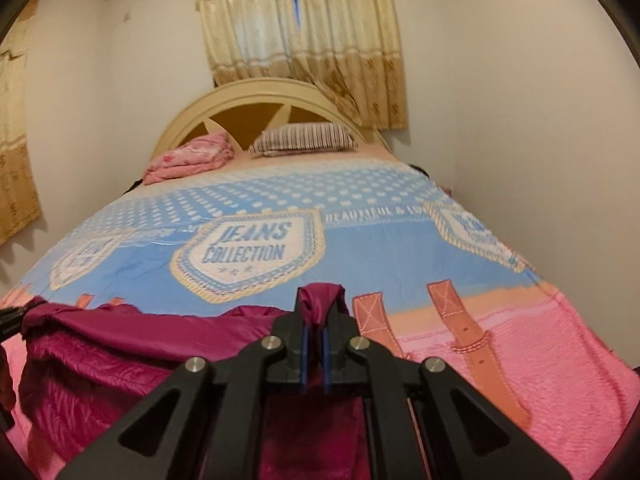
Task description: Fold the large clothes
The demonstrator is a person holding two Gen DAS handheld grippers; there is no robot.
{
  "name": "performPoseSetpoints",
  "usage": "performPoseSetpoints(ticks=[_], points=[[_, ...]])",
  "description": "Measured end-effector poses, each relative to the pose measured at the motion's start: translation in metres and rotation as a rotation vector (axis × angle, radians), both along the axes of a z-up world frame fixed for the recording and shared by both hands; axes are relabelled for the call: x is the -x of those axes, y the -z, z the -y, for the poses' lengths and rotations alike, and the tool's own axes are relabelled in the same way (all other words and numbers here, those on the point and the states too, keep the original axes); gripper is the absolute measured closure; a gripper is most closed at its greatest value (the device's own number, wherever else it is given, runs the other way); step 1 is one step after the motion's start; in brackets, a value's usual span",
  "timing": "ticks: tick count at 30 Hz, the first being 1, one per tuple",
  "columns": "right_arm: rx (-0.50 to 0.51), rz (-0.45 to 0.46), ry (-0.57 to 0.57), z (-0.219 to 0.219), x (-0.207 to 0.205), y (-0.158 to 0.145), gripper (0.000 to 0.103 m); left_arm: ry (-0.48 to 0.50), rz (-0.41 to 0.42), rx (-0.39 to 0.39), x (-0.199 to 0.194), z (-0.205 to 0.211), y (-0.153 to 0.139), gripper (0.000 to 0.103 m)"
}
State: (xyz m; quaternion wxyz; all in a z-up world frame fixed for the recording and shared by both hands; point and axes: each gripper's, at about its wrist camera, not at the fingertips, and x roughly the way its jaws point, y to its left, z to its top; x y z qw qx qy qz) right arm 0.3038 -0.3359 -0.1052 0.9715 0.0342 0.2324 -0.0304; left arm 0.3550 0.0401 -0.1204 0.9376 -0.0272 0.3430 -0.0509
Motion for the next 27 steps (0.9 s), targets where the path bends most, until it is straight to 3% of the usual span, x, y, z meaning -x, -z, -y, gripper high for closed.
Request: performPoseSetpoints(ticks=[3,4,5,7,10,11,12,13,15,18,20,25,27], points=[[0.005,-0.023,0.011,0.000,-0.021,0.012,0.097,-0.030,0.006,0.042,-0.011,-0.006,0.003,0.078],[0.007,-0.033,0.012,0.000,-0.029,0.016,0.097,-0.060,0.017,0.048,-0.014,-0.011,0.003,0.066],[0.008,-0.041,0.014,0.001,-0.035,0.021,0.097,-0.083,0.027,0.047,-0.015,-0.014,0.002,0.042],[0.024,-0.067,0.020,0.001,-0.047,0.031,0.097,-0.166,0.081,0.021,-0.016,-0.023,-0.003,0.015],[0.031,-0.104,0.035,0.004,-0.063,0.045,0.088,-0.218,0.153,0.049,-0.015,-0.034,-0.008,0.013],[0.038,-0.110,0.045,0.004,-0.066,0.049,0.065,-0.222,0.146,0.044,-0.017,-0.034,-0.007,0.013],[0.039,-0.112,0.062,0.005,-0.070,0.051,0.034,-0.241,0.138,0.019,-0.019,-0.031,-0.007,0.013],[0.020,-0.098,0.064,0.007,-0.071,0.050,0.024,-0.282,0.136,-0.012,-0.019,-0.031,-0.007,0.013],[0.015,-0.079,0.084,0.008,-0.071,0.046,0.023,-0.374,0.144,-0.044,-0.018,-0.032,-0.011,0.013],[0.041,-0.051,0.094,0.002,-0.066,0.038,0.023,-0.422,0.196,-0.046,-0.008,-0.027,-0.022,0.013],[0.073,-0.051,0.078,-0.007,-0.064,0.039,0.023,-0.382,0.219,-0.044,-0.001,-0.017,-0.025,0.012],[0.145,-0.082,0.044,-0.036,-0.059,0.042,0.023,-0.332,0.196,-0.186,-0.005,0.034,-0.019,0.011],[0.166,-0.091,0.037,-0.047,-0.055,0.041,0.018,-0.300,0.214,-0.216,-0.003,0.050,-0.016,0.011]])
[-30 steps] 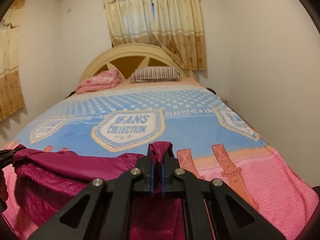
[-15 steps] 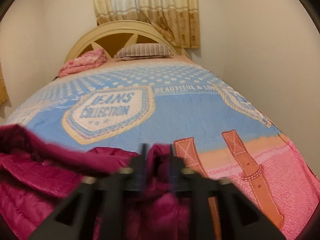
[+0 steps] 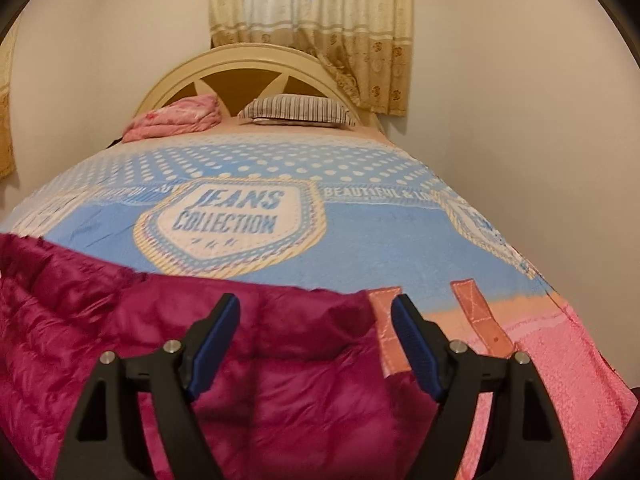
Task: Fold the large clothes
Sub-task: 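Open both tools and press the folded jacket flat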
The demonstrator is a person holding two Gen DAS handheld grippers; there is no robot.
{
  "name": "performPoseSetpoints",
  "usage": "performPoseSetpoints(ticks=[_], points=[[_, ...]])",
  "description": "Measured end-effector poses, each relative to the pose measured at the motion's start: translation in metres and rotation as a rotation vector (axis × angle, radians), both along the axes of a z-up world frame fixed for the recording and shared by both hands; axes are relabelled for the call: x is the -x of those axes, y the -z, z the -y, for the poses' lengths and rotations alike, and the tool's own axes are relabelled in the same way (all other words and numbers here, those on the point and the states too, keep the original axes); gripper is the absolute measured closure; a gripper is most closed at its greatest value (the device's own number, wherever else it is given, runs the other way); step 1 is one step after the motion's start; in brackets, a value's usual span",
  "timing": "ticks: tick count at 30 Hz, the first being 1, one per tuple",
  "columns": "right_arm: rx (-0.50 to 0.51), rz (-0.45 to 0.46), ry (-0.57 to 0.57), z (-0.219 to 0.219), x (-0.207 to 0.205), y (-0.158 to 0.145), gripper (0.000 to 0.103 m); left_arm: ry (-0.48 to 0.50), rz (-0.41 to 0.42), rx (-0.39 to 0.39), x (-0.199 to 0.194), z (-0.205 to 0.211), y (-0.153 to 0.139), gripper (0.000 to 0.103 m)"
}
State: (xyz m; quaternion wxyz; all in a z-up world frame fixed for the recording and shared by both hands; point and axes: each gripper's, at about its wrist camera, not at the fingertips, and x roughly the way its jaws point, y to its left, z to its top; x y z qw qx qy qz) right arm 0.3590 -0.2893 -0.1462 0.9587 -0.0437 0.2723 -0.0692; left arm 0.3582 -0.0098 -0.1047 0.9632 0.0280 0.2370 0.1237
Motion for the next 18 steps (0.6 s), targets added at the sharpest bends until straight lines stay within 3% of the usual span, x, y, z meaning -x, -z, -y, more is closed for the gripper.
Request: performPoseSetpoints(ticks=[2,7,11,18], points=[[0.028,-0.010,-0.017,-0.012,0.000,0.002,0.010,0.019,-0.007,-0.052,-0.006,0.014,0.007,0.010],[0.146,-0.083,-0.086,-0.042,-0.014,0.033,0.010,0.008,-0.125,-0.156,-0.044,0.032,0.042,0.009],[0.092,-0.137,-0.054,-0.030,-0.027,0.057,0.010,-0.011,-0.215,-0.091,-0.066,0.022,0.072,0.009],[0.012,-0.182,-0.024,-0.014,-0.040,0.065,0.010,-0.008,-0.250,-0.055,-0.079,0.022,0.089,0.007]])
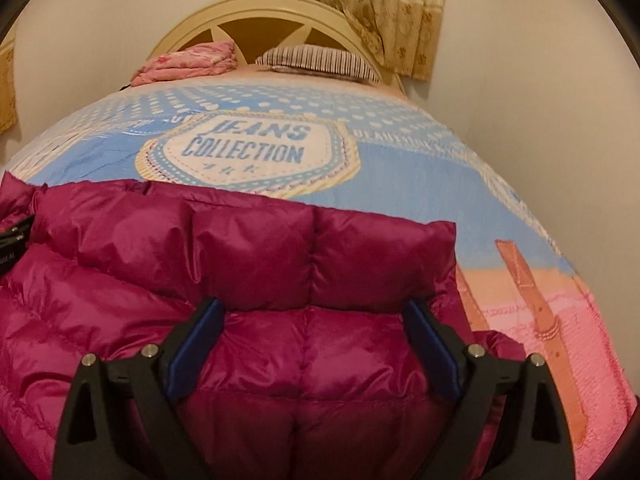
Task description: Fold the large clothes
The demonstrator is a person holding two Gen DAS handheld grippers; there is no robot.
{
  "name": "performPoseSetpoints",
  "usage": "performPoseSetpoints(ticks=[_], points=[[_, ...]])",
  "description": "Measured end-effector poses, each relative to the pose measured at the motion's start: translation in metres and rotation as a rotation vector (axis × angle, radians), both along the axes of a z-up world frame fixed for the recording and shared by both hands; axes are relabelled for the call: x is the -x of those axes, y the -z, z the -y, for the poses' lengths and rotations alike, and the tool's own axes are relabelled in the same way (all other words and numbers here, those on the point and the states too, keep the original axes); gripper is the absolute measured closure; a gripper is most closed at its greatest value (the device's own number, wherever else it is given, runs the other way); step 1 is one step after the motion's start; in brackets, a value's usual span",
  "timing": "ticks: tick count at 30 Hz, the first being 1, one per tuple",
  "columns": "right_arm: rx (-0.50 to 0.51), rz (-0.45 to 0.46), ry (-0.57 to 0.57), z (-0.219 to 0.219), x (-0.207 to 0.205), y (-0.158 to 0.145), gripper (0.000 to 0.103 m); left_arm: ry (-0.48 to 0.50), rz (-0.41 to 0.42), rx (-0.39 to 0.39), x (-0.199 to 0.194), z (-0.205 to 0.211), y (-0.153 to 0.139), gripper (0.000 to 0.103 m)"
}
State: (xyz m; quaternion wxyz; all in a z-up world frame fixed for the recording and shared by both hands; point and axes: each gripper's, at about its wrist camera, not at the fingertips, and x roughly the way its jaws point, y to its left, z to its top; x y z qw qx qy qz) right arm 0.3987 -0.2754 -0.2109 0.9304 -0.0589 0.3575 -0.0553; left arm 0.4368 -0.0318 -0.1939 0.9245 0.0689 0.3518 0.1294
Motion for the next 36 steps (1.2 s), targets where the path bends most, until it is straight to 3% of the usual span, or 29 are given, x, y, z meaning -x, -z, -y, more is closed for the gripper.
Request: performPoseSetpoints(ticks=[12,36], points=[[-0.051,-0.061,0.038,0.008,-0.006,0.011,0.007,-0.001,-0.083,0.059,-0.013,-0.006,0.014,0.001],[-0.041,-0.146,0.063,0.010,-0.019,0.022,0.001,-0.006,-0.100,0.039,-0.016,-0.005,0.019,0.001]])
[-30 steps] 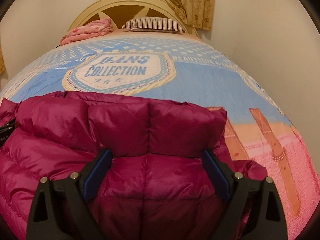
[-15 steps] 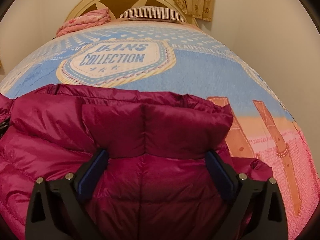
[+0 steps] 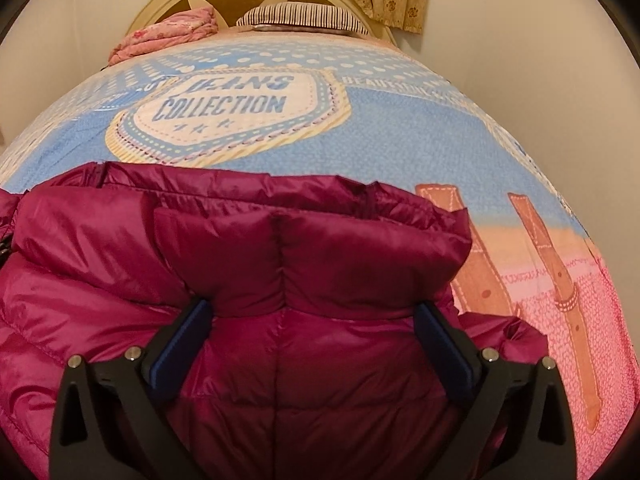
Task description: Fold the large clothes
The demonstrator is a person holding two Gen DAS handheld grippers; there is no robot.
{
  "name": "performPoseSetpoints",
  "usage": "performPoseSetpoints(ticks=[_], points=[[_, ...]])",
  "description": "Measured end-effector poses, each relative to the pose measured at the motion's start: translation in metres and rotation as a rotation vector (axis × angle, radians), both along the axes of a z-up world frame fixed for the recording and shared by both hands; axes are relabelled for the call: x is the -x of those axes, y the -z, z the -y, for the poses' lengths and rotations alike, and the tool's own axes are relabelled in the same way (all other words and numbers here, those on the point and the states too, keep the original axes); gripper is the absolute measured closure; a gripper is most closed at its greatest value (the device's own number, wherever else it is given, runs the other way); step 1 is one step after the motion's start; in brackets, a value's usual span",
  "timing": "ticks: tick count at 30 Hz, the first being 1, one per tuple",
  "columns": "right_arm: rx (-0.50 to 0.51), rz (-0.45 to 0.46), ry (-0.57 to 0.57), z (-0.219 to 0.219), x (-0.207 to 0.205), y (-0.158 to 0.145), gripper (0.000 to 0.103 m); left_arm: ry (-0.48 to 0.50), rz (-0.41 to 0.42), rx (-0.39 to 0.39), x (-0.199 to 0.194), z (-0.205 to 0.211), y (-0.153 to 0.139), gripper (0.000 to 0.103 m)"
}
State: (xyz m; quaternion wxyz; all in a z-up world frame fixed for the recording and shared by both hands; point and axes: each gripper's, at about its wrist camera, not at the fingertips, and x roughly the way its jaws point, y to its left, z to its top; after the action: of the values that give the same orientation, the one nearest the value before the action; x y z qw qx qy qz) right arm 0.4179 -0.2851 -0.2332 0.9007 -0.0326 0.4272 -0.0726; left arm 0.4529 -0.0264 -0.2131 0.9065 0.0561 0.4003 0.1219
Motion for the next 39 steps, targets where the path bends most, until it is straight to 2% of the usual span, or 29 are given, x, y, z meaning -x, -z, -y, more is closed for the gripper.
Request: performPoseSetpoints(ticks=[9,12,14,16,18,20,22,25,28,34,39], points=[[0.014,-0.001,0.003,-0.001,-0.001,0.001,0.001,-0.001,-0.006,-0.012,0.000,0.001,-0.001,0.001],[0.033,-0.002,0.008,-0.005,0.000,-0.003,0.001,0.006,-0.032,-0.018,0.006,0.000,-0.013,0.001],[0.074,0.000,0.013,-0.011,0.007,-0.014,0.006,0.019,0.003,0.025,0.028,-0.005,-0.034,0.001],[0.080,0.066,0.012,-0.022,0.023,-0.037,0.006,0.070,0.102,0.070,0.061,-0.007,-0.058,0.001],[0.048,0.134,-0.026,-0.042,0.041,-0.057,0.005,0.078,0.166,0.048,0.081,-0.006,-0.066,0.001],[0.030,0.169,-0.087,-0.065,0.051,-0.064,0.005,0.071,0.194,0.033,0.089,-0.004,-0.062,0.001],[0.006,0.165,-0.129,-0.084,0.052,-0.057,0.005,0.068,0.155,0.009,0.083,0.001,-0.047,0.001],[0.069,0.119,-0.153,-0.103,0.046,-0.029,0.005,0.042,0.081,-0.023,0.072,0.001,-0.020,0.001],[0.035,0.106,-0.131,-0.095,0.043,-0.011,0.005,0.043,0.068,0.037,0.069,-0.006,-0.011,0.001],[0.042,0.067,-0.123,-0.094,0.035,-0.002,0.003,0.036,0.015,0.120,0.059,-0.015,-0.001,0.001],[0.065,0.050,-0.119,-0.100,0.036,0.001,0.003,0.035,0.014,0.082,0.061,-0.010,0.000,0.001]])
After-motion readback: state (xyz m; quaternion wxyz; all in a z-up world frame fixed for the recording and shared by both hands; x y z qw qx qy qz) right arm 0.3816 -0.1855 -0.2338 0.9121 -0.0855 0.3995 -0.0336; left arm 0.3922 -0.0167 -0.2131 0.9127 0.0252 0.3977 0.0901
